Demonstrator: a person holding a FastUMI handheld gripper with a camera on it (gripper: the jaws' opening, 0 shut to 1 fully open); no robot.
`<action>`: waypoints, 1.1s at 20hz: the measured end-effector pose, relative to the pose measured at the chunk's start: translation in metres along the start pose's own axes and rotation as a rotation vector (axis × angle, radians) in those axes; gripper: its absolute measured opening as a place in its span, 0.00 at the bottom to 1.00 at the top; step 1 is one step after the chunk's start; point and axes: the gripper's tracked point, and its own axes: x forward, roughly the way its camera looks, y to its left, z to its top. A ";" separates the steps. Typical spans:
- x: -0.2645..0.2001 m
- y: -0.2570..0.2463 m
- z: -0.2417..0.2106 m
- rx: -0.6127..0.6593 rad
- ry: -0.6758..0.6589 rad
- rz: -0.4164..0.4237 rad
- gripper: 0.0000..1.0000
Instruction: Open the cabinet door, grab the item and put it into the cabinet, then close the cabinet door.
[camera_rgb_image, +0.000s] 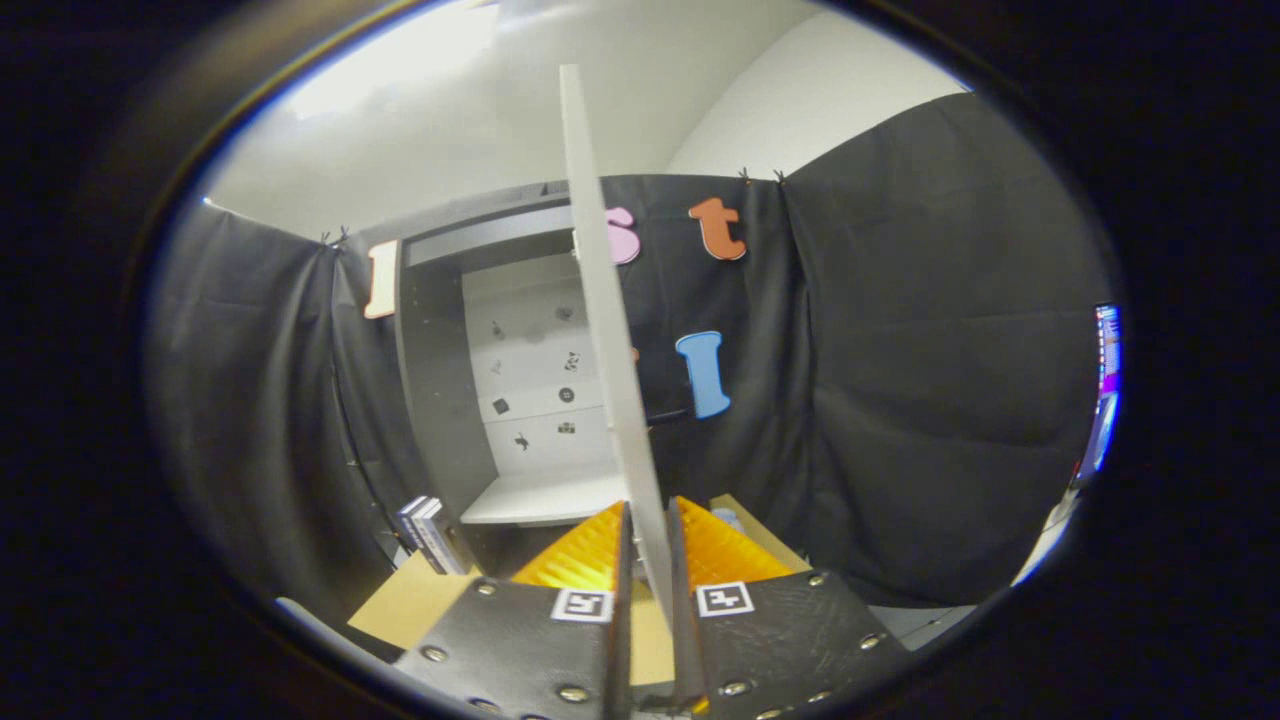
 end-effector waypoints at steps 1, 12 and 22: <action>0.001 0.013 -0.006 -0.018 0.012 0.014 0.21; 0.067 0.162 -0.123 -0.012 0.205 0.258 0.77; 0.125 0.233 -0.298 0.003 0.457 0.302 0.94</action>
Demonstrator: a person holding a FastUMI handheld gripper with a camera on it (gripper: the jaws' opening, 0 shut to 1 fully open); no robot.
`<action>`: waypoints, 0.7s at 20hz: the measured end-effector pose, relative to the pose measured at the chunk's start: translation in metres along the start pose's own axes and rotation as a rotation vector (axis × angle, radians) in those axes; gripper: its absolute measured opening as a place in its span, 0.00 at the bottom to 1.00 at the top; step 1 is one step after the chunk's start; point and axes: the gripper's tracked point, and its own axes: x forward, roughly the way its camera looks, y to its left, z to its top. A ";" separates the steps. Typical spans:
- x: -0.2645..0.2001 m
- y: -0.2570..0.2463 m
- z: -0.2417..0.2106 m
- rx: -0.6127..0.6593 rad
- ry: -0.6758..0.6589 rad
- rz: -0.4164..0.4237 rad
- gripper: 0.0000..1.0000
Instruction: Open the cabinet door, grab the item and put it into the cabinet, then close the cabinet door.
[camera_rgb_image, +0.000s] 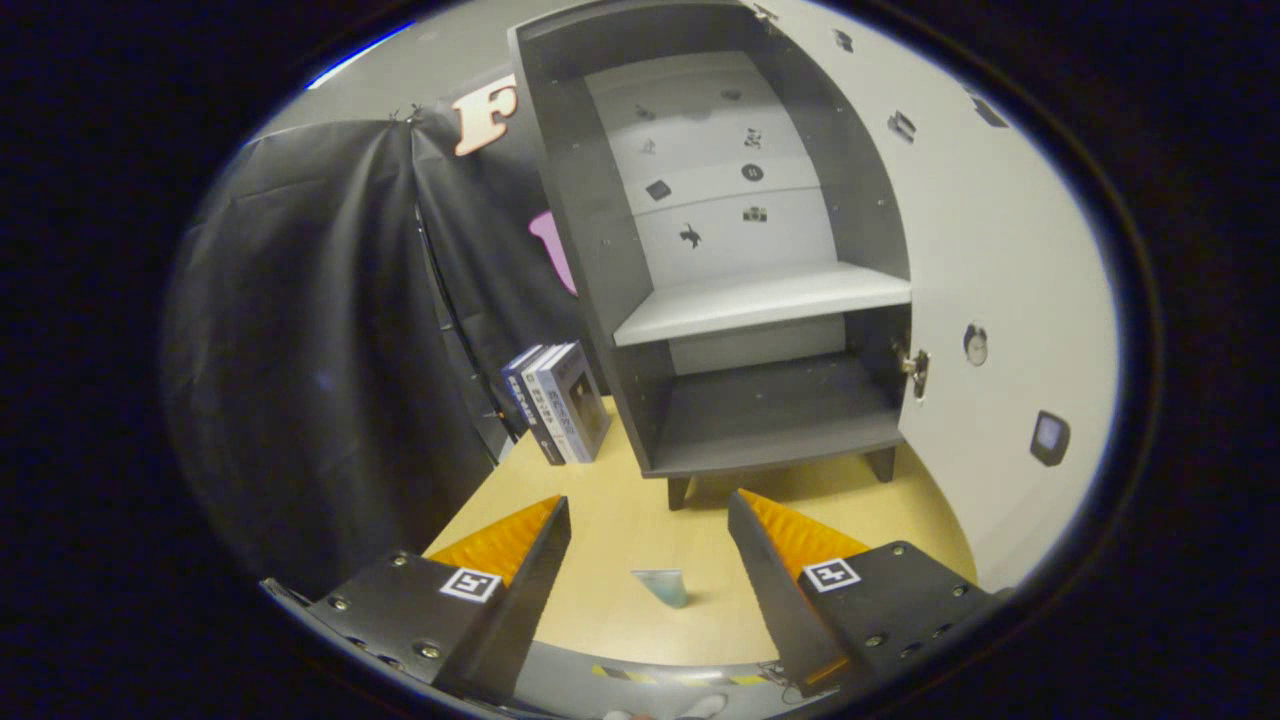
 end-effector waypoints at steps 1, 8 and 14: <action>0.012 0.001 -0.011 -0.001 0.018 -0.001 0.94; 0.077 -0.008 -0.092 -0.010 0.143 -0.026 0.94; 0.109 -0.017 -0.157 -0.039 0.218 -0.066 0.95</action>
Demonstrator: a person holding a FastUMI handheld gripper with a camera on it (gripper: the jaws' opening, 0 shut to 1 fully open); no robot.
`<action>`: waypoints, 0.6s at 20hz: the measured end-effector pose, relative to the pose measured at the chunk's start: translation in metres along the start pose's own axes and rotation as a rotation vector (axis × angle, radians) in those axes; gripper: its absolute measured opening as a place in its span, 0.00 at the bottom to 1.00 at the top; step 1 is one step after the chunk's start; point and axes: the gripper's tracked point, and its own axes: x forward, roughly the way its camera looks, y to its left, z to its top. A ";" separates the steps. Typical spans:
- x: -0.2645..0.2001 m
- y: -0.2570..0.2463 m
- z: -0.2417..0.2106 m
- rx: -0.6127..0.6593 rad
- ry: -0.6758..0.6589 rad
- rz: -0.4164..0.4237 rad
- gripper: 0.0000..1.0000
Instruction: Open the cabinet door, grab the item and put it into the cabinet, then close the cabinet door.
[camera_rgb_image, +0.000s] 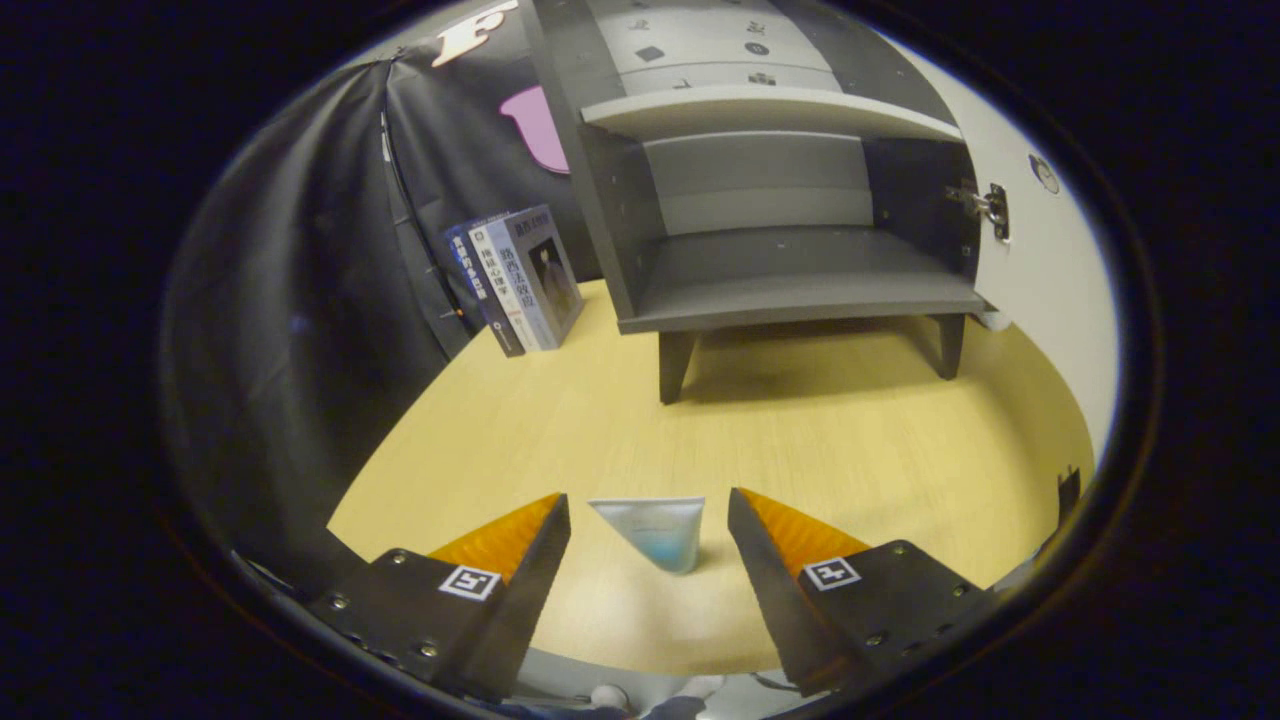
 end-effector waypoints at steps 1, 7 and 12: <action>0.005 0.000 -0.002 -0.005 -0.001 0.003 0.95; 0.002 -0.007 0.014 0.007 -0.055 -0.012 0.56; -0.050 -0.010 0.103 0.044 -0.186 0.010 0.55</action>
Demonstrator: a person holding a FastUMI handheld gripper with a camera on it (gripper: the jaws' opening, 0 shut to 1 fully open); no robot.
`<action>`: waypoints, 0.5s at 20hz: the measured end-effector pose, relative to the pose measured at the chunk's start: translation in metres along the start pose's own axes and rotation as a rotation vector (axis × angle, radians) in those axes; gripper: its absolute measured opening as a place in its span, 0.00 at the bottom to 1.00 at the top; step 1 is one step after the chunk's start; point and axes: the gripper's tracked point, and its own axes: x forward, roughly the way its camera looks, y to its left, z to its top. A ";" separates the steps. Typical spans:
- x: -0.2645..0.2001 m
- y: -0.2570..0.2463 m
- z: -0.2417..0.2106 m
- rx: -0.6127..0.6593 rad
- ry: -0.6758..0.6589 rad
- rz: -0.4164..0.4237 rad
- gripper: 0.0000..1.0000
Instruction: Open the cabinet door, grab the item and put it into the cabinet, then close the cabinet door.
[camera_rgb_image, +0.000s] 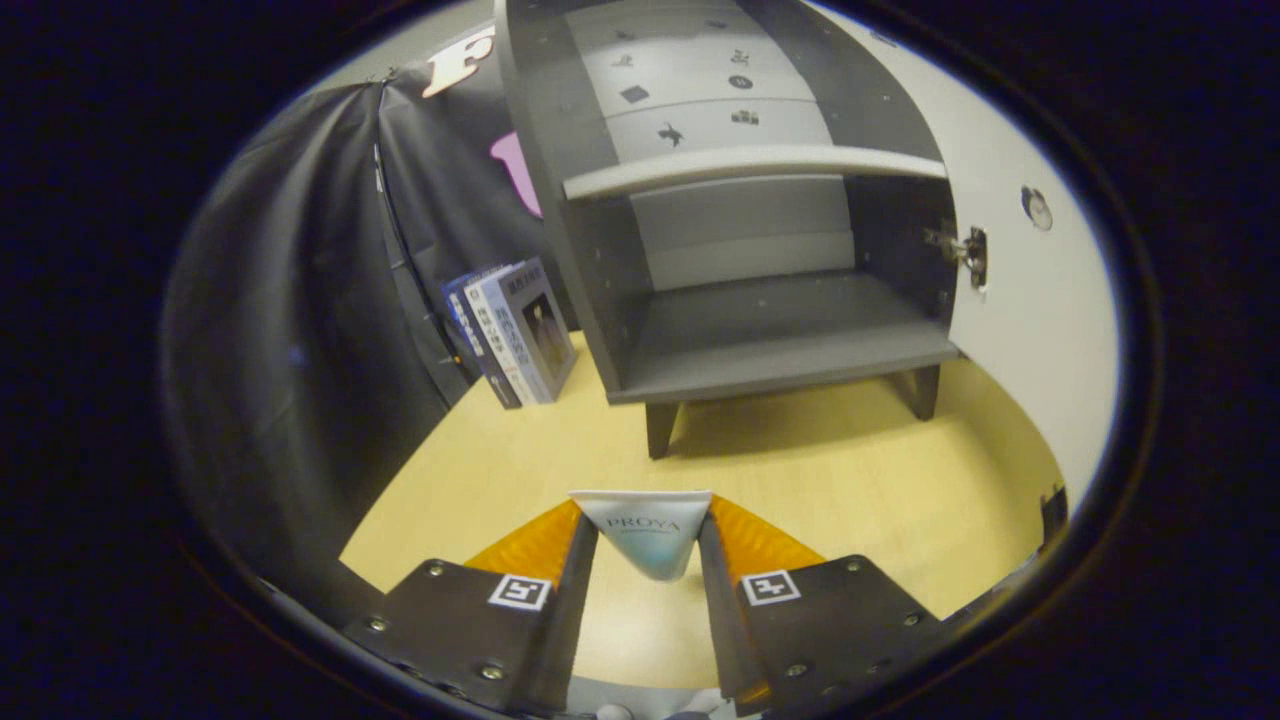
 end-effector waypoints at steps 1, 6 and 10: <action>-0.008 0.000 0.029 -0.009 -0.037 0.004 0.55; -0.050 -0.004 0.163 -0.072 -0.222 -0.010 0.54; -0.051 -0.006 0.251 -0.143 -0.359 -0.026 0.54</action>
